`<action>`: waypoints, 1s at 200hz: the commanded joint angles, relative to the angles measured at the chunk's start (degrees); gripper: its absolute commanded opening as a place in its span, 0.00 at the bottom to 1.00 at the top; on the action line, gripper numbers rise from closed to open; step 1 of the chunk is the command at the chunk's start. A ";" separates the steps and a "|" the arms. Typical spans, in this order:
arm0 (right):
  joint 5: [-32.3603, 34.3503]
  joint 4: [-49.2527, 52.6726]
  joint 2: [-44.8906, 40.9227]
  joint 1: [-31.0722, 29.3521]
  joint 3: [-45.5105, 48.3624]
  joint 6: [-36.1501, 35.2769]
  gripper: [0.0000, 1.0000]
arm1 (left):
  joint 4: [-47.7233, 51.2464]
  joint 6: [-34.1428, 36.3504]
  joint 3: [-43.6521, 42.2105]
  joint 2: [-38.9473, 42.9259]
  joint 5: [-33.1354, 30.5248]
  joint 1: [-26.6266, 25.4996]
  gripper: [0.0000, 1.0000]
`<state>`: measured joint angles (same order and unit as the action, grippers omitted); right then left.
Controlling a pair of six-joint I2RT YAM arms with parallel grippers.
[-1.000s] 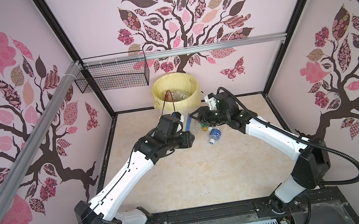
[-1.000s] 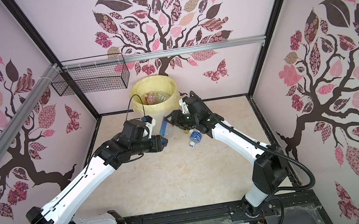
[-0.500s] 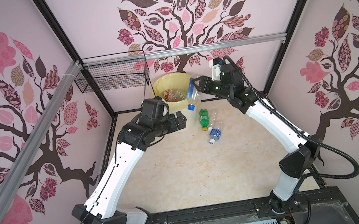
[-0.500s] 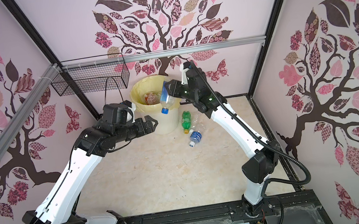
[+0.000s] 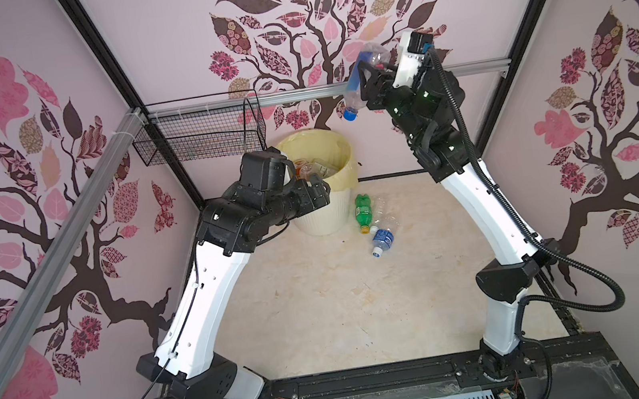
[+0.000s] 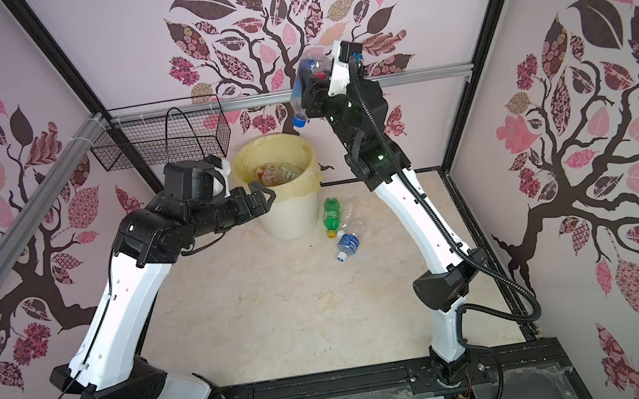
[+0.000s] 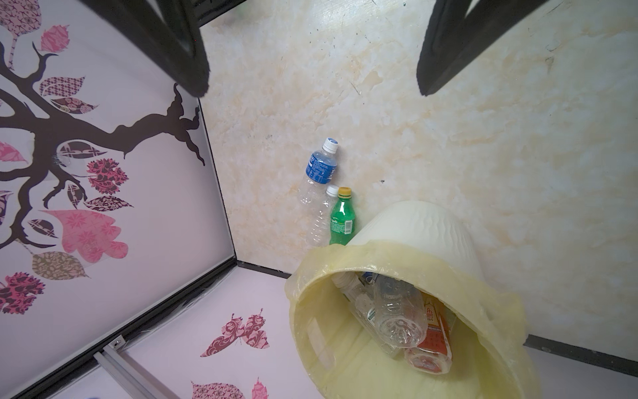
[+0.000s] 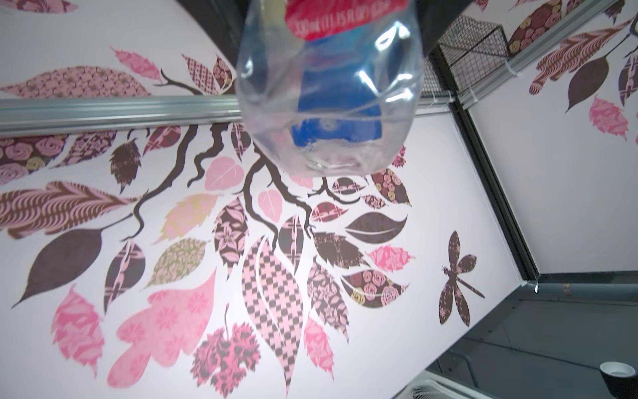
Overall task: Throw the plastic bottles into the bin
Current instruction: 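Grasp the bottle base with the right gripper, raise it over the bin, then open the right gripper to drop the flower-labelled bottle into the bin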
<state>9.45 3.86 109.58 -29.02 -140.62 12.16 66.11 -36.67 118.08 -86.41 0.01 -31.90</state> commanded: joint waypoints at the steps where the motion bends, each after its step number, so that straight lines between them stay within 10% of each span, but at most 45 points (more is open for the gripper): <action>1: 2.80 -4.25 3.56 0.02 -3.90 -3.31 0.57 | 1.00 0.53 1.03 0.44 -1.07 0.24 0.97; 82: -0.27 4.14 17.67 0.01 -10.98 5.79 0.78 | 1.66 1.50 -3.28 2.21 -2.94 1.64 0.97; 142: 0.24 4.82 13.32 0.06 -7.24 5.07 0.99 | 1.05 0.35 -3.25 1.61 -2.82 1.82 0.97; 200: 2.65 8.93 6.29 0.72 0.11 6.93 1.00 | -2.69 -2.63 -7.82 3.22 -3.19 1.83 0.97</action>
<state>10.04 10.63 122.10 -28.77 -141.80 17.21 65.91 -37.85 112.84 -84.55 -2.57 -30.35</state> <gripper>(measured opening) 0.997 0.972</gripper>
